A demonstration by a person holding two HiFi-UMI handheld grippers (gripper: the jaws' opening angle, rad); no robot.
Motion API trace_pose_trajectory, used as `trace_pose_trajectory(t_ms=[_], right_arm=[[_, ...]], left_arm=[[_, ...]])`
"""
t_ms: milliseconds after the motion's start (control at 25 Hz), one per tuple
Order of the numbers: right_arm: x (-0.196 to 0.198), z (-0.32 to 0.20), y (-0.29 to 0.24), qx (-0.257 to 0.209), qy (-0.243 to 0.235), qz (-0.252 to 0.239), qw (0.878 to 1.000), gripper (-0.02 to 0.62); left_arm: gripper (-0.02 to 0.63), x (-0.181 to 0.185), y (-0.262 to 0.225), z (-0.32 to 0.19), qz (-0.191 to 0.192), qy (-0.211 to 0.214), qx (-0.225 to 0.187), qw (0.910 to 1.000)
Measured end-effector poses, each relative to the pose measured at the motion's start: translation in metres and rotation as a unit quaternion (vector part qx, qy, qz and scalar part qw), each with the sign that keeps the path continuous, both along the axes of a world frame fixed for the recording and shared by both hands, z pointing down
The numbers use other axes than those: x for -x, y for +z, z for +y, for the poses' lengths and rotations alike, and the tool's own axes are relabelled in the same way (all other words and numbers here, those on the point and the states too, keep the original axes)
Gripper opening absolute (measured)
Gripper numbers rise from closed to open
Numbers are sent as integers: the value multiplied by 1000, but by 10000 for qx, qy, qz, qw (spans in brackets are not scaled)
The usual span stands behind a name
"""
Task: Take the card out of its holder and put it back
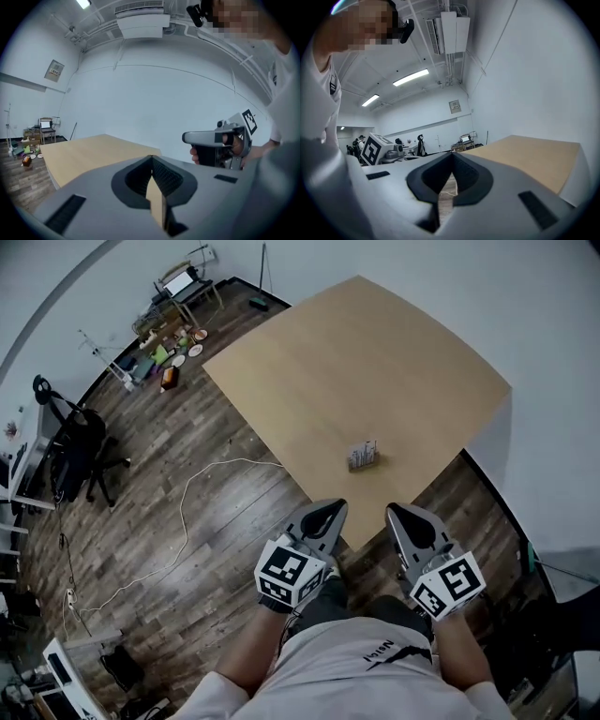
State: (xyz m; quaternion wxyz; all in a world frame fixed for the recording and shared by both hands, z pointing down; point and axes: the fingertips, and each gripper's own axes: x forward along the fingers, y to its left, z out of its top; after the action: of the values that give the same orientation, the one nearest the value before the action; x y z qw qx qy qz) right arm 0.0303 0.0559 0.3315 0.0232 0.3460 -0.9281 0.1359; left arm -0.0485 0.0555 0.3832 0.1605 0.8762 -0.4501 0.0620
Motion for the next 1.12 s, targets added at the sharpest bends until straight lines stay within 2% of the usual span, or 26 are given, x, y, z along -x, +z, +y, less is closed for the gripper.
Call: trace_pose_trajectory(t_ms=[160,440,600,720,840,1120], right_arm=[[15,-22,14,47,102,-23,9999,12],[17,-63,46,132,50,-56,9999,12],[25,-84,64,214,-159,7,9996,12],[22,-102,79,308,-277,-23,9991,12],[18,-119,96,451,-343,-44,9984,12],[18,-141,132,704,-408,-56,9967,12]], left_arm=[[12,11,28,-33,-132,379,45,9992],[15,1,89,-83,-206,883,332,9953],[22,1,128,-108,-268,968,557,9934],[69,-3,156,-129,-289,989,682,9923],[81,-6,186,-146,-371,1034,816,9906],[89,-7,231,-168,-518,1396,874,9850]])
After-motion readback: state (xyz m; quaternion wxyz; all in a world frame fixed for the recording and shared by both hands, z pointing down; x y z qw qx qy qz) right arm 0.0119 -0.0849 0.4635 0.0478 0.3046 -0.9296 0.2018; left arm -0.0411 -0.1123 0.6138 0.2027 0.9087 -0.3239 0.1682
